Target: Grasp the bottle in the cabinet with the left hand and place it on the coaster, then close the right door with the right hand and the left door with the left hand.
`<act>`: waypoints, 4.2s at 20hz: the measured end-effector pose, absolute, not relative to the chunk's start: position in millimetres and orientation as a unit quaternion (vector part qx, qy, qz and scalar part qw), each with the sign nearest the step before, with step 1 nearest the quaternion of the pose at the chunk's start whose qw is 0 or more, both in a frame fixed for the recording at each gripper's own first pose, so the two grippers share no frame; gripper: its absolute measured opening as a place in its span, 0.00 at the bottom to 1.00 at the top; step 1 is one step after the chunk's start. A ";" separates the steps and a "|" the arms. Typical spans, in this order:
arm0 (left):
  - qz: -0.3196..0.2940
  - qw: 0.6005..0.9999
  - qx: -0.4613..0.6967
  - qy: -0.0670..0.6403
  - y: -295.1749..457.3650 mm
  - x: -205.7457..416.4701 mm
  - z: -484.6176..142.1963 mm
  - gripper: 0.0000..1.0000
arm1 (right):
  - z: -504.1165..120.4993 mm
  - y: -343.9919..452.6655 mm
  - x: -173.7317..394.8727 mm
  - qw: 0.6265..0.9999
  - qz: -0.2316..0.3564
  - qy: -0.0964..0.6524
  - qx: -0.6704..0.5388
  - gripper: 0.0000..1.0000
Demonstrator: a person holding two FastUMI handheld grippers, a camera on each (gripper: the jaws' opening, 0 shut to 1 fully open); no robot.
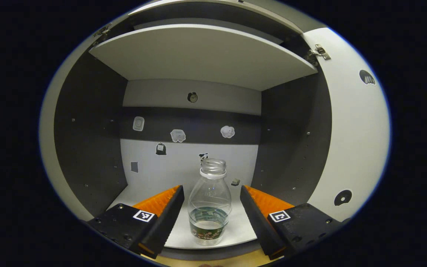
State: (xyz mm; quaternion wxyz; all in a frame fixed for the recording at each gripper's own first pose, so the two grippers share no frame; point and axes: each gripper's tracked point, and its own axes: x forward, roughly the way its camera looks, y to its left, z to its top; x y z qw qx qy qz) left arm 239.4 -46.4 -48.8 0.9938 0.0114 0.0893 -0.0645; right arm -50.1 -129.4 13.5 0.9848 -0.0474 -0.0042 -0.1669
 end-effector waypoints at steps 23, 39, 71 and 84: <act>-0.215 0.969 -0.021 0.122 -74.0 108.3 -71.8 0.77 | 25.3 -129.8 -65.9 0.987 -0.154 -0.011 -0.038 0.98; -0.228 0.940 -0.065 0.247 -51.3 35.6 -257.6 0.78 | 32.2 -131.7 -70.5 0.986 -0.156 -0.010 -0.049 0.99; -0.218 0.928 -0.038 0.299 -31.1 -47.4 -355.7 0.78 | 16.7 -125.2 -61.4 0.987 -0.146 0.012 -0.065 0.97; -0.209 0.927 -0.031 0.310 -28.9 -65.8 -352.7 0.80 | 11.1 -117.8 -57.4 0.990 -0.132 0.015 -0.056 0.96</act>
